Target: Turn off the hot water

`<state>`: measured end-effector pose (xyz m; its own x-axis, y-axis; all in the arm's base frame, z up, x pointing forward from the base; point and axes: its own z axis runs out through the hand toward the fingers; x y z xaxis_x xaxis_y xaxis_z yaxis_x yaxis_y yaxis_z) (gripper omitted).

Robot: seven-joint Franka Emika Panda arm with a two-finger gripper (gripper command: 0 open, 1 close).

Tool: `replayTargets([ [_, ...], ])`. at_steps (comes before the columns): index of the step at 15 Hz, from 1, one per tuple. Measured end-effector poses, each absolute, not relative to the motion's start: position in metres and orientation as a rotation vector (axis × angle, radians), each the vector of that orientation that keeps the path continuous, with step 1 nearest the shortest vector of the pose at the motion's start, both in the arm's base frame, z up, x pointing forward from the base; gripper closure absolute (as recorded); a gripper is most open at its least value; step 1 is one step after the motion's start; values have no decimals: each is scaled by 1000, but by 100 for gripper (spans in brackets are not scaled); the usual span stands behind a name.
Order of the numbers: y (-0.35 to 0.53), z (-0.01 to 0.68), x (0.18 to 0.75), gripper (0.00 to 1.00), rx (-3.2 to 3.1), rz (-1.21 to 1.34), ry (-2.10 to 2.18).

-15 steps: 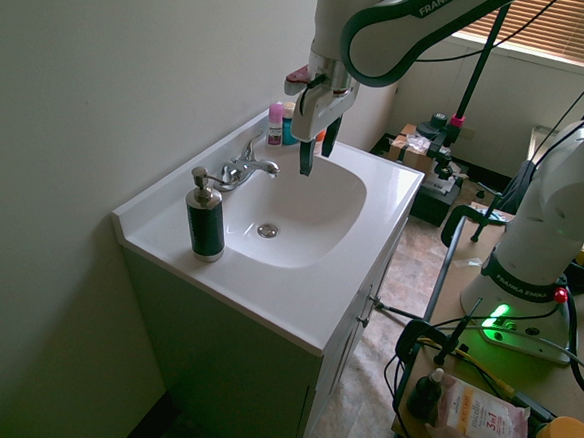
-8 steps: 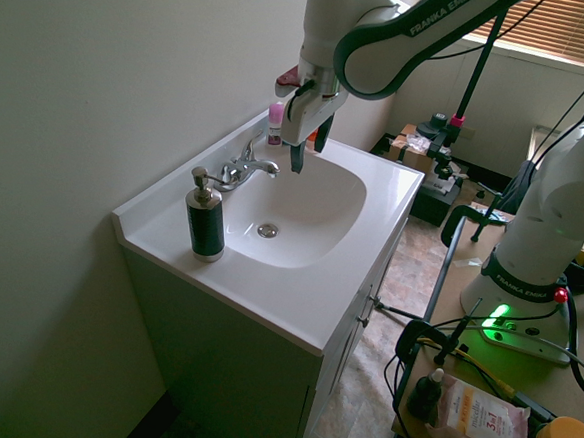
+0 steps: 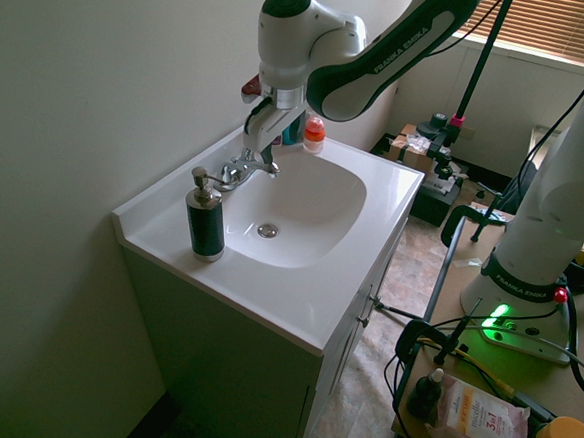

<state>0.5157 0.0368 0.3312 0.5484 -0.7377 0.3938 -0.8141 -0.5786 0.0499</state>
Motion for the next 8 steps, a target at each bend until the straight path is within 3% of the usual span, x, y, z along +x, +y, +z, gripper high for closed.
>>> replayTargets([
  [8,46,302,557,0,2526,535,-1269],
])
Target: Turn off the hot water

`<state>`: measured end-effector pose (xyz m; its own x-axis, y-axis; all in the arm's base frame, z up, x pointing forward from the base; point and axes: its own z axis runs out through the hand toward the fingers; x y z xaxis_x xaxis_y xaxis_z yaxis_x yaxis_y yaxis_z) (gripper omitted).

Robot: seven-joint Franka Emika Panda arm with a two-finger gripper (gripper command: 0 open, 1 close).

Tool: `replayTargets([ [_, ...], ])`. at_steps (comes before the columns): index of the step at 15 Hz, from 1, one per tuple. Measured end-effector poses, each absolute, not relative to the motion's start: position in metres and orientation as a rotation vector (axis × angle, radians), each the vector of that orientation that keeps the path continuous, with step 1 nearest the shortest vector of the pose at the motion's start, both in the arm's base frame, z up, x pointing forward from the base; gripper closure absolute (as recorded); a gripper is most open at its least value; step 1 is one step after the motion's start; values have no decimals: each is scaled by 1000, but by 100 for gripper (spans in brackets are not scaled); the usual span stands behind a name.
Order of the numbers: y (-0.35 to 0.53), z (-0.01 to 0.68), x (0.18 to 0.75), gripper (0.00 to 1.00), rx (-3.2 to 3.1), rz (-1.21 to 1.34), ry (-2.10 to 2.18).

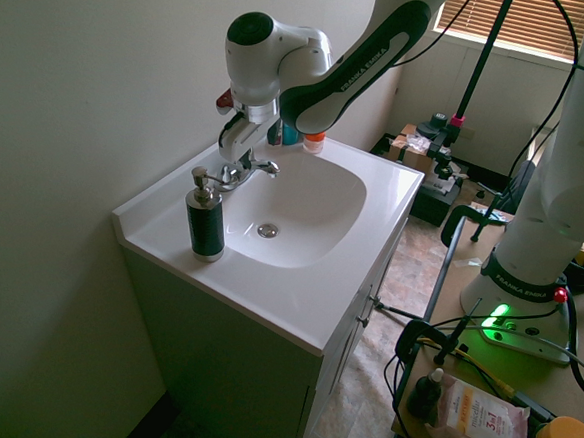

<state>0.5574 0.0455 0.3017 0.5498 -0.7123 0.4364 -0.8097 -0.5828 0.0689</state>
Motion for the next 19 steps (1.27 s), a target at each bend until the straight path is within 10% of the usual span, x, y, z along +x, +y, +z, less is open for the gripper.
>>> replayTargets([
  [12,86,291,593,0,2604,546,-1261],
  [19,71,328,483,0,2743,324,-1350],
])
